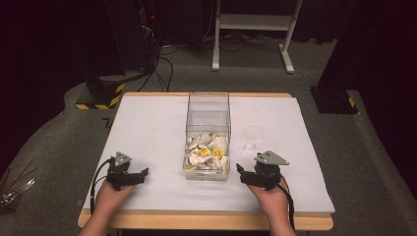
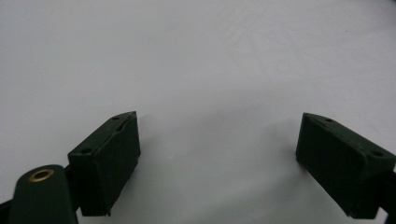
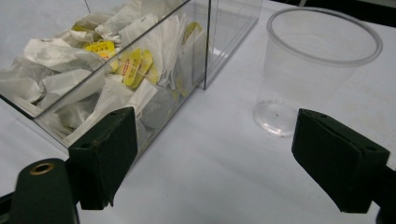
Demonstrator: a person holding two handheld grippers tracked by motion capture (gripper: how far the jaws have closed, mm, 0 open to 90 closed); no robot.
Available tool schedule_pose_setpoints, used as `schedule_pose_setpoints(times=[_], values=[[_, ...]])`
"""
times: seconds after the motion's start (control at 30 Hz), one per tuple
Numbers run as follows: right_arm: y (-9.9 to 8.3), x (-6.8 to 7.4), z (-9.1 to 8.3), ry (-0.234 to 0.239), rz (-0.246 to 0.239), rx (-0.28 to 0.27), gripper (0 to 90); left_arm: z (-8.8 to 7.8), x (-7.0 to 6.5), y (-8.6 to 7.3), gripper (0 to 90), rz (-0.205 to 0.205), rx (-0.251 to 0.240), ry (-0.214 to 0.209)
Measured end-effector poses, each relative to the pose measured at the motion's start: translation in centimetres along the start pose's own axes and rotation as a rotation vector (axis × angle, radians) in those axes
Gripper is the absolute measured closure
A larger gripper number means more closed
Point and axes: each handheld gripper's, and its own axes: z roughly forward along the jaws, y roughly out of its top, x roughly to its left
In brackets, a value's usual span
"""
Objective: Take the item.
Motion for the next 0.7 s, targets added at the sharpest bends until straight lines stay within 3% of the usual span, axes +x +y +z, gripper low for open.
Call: schedule_pose_setpoints(times=[0.7], values=[[3.3,1.5,-1.1,0.044,-0.045,-0.041,14.8,0.0,0.0,0.0,13.8,-0.001,-0.001,0.001]])
